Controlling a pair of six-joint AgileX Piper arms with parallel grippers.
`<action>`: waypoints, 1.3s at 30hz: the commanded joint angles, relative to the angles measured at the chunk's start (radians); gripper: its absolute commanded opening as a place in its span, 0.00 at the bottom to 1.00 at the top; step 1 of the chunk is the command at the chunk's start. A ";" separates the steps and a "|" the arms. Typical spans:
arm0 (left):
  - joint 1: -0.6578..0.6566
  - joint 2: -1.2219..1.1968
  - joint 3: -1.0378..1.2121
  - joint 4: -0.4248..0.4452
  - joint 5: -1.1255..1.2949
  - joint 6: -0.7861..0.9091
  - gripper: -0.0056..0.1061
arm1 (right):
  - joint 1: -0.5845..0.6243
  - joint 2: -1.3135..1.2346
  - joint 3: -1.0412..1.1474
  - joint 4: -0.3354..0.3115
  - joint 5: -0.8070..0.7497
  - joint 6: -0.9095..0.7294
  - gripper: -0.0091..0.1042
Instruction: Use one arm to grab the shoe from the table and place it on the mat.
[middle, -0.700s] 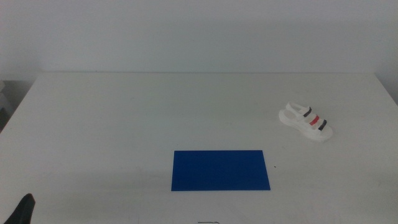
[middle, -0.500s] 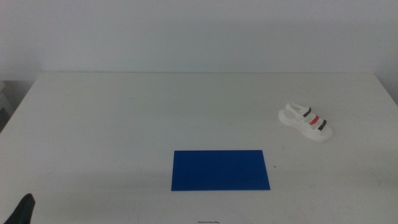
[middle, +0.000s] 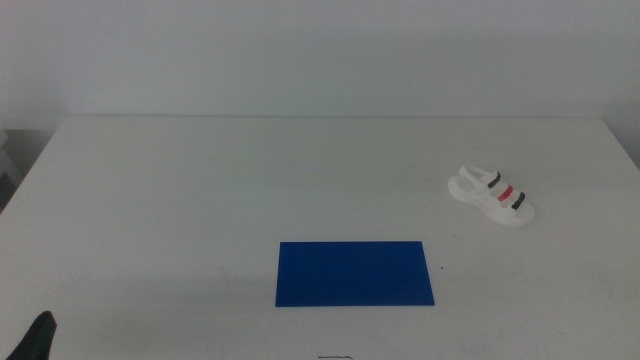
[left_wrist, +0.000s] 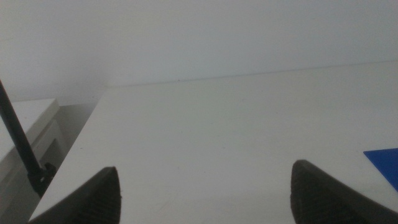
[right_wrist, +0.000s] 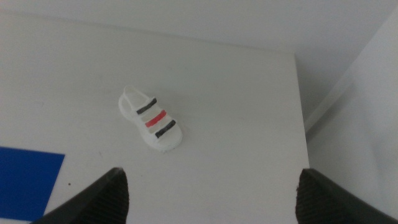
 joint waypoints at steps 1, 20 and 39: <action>-0.004 -0.019 -0.003 -0.006 -0.083 -0.012 0.89 | 0.002 0.058 -0.136 0.001 0.018 -0.029 0.91; -0.004 -0.019 -0.003 -0.006 -0.083 -0.012 0.89 | 0.002 0.403 -0.283 0.123 0.141 -0.178 0.91; -0.004 -0.019 -0.003 -0.006 -0.083 -0.012 0.89 | 0.183 0.991 -0.718 -0.051 0.221 -0.314 0.91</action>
